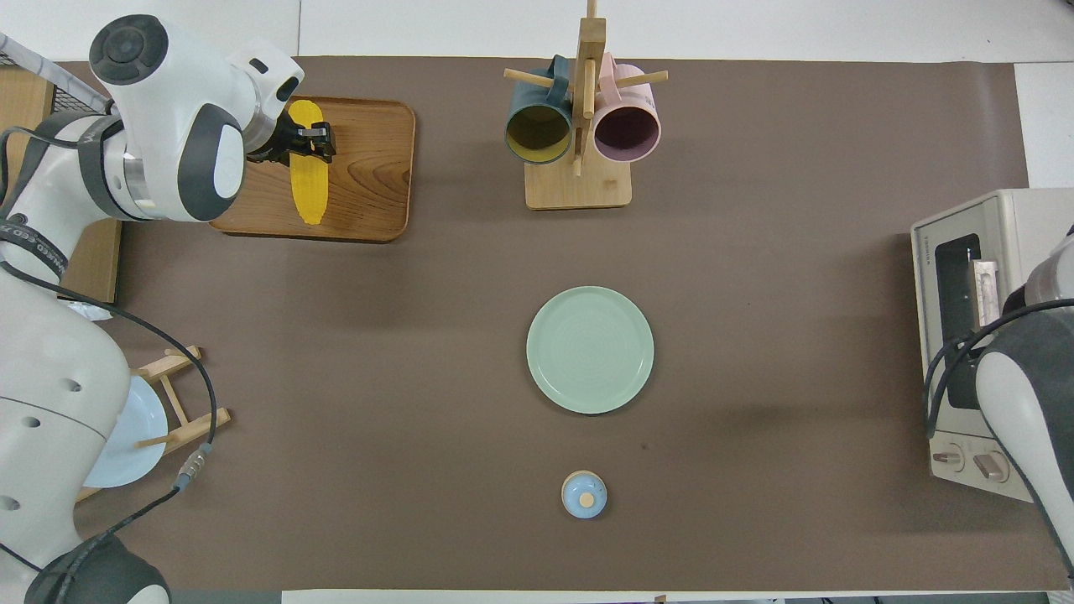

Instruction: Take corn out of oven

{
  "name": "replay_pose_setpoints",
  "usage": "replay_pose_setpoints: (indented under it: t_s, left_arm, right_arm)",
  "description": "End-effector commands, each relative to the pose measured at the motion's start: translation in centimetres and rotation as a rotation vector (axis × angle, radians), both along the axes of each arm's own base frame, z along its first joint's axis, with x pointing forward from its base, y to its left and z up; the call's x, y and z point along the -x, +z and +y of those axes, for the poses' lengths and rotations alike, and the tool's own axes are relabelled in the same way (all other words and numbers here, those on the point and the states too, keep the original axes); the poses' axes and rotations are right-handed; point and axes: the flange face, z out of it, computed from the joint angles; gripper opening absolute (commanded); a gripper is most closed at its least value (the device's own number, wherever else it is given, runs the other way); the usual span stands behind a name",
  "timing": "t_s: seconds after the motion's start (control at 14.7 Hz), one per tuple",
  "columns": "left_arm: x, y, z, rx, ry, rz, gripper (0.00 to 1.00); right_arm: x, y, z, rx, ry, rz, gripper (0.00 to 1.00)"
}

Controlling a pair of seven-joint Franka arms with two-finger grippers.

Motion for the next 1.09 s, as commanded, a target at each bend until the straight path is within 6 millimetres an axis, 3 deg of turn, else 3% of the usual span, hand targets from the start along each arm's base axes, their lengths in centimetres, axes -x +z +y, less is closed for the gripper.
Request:
replay_pose_setpoints:
  t_s: [0.0,0.07,0.14,0.41,0.48,0.55,0.75,0.89,0.95,1.02]
  left_arm:
    - [-1.4,-2.0,-0.2,-0.004,-0.009,-0.031,0.00]
    - [-1.4,-2.4,-0.2,-0.009,-0.013,-0.030,0.00]
    - [-1.3,-2.7,0.0,-0.011,-0.018,-0.022,0.00]
    - [-1.4,-2.6,0.1,-0.017,-0.054,-0.026,0.00]
    - [-1.4,-2.6,0.1,-0.016,-0.055,-0.026,0.33]
    - [-1.4,-2.5,0.0,-0.015,-0.055,-0.030,0.99]
    - [-1.3,-1.9,0.4,-0.019,-0.056,-0.026,1.00]
    - [-1.0,0.3,0.1,-0.023,-0.056,-0.031,1.00]
    - [-0.7,1.4,-0.2,-0.035,-0.058,-0.028,1.00]
    - [-0.6,2.6,0.6,-0.058,-0.055,-0.027,1.00]
  right_arm:
    - [-0.6,3.3,4.6,-0.023,-0.014,-0.016,0.16]
    - [-0.8,4.0,6.5,-0.073,-0.021,-0.020,0.16]
    - [-0.8,4.3,7.1,-0.108,-0.049,-0.023,0.17]
    - [-0.8,4.6,8.0,-0.181,-0.082,-0.018,0.16]
    - [-0.7,4.4,7.9,-0.180,-0.087,-0.009,0.17]
    - [-0.7,4.5,7.4,-0.184,-0.100,-0.010,0.16]
    - [-1.6,3.9,7.0,-0.184,-0.113,0.020,0.01]
    - [-3.6,2.9,7.5,-0.176,-0.107,0.067,0.00]
    - [-4.4,2.9,7.5,-0.176,-0.108,0.075,0.12]
    - [-4.3,3.0,7.7,-0.170,-0.101,0.073,0.40]
